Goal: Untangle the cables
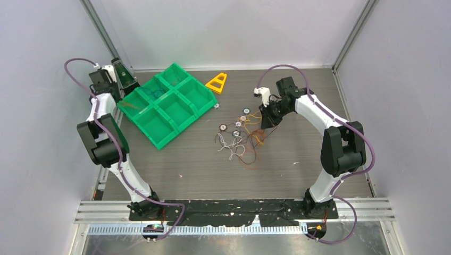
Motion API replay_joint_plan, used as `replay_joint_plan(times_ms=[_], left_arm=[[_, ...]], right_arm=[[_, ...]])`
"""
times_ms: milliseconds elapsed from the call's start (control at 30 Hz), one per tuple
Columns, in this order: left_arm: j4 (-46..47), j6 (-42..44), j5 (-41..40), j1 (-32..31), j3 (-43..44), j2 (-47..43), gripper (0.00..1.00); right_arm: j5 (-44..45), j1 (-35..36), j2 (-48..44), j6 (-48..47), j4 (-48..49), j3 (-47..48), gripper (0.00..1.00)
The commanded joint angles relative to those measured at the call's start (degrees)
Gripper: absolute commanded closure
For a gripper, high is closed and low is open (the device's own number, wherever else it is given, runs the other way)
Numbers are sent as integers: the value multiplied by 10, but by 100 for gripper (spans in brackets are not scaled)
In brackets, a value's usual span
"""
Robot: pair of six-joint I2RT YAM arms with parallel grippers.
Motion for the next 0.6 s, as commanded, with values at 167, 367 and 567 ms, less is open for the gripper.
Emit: replay_joint_plan(times_ms=[167, 367, 567], left_arm=[[9, 28, 109, 2, 32, -9, 100], [-62, 34, 223, -27, 1, -36, 100], [-134, -1, 189, -21, 10, -15, 100]], right_arm=[[3, -1, -15, 2, -12, 30, 95], [-7, -1, -13, 2, -14, 29, 95], [-19, -1, -23, 1, -18, 29, 94]])
